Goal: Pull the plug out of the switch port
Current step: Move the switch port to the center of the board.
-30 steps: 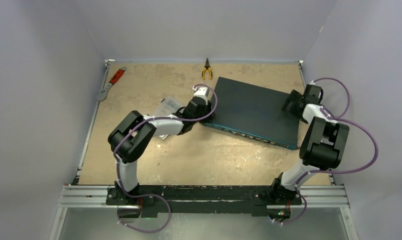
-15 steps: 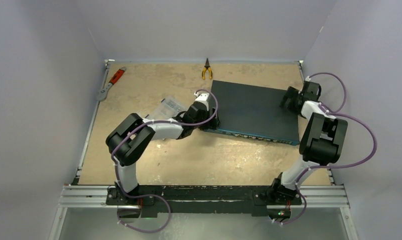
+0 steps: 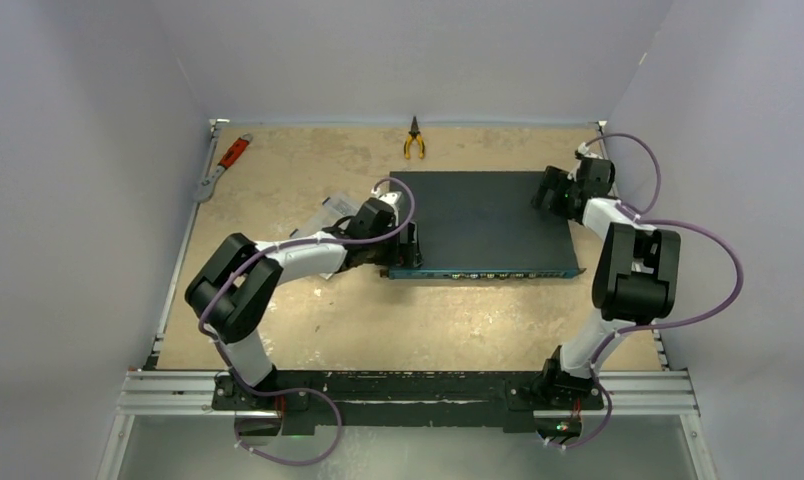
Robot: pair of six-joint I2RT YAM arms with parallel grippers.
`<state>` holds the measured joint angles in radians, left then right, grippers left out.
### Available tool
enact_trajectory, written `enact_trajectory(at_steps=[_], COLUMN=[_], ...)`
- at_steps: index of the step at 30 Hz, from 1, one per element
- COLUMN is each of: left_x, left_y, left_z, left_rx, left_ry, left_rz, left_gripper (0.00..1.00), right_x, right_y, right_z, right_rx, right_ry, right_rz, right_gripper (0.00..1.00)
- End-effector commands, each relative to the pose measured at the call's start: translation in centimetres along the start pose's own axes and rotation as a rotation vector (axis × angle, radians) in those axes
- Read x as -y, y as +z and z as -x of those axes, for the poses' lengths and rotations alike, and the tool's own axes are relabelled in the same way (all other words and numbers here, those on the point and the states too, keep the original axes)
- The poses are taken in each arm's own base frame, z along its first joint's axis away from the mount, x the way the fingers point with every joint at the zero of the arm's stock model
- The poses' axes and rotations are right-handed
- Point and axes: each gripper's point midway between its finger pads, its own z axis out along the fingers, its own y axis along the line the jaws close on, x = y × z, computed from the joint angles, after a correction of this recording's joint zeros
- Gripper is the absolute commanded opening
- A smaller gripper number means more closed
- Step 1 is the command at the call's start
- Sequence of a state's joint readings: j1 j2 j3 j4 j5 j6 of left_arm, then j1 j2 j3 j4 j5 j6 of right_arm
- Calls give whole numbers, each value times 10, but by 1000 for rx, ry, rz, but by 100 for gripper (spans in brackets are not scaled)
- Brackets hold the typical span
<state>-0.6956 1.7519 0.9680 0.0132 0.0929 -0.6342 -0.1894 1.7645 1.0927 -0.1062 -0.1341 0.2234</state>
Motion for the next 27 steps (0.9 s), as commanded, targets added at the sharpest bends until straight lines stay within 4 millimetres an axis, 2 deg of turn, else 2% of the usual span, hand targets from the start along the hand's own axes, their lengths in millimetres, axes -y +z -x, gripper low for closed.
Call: enact_trajectory(at_steps=[1, 5, 10, 17, 23, 27], left_x=[46, 23, 7, 0, -1, 5], left_y=[-18, -21, -22, -18, -3, 7], left_z=[1, -3, 2, 28, 42, 51], left_rx=[-20, -41, -41, -14, -33, -38], left_ry=[25, 26, 5, -30, -26, -15], left_rz=[-167, -65, -35, -73, -98, -124], left_gripper=[89, 89, 90, 87, 85, 84], right_x=[-133, -135, -132, -130, -128, -126], right_y=[-43, -53, -62, -77, -90, -100], right_z=[-69, -83, -103, -136, -157, -166], right_rx=[-264, -292, -330, -406, -453, -472], right_ry=[72, 82, 90, 111, 120, 124], right_rz=[495, 513, 527, 569, 588, 596], right_gripper=[98, 98, 98, 98, 98, 98])
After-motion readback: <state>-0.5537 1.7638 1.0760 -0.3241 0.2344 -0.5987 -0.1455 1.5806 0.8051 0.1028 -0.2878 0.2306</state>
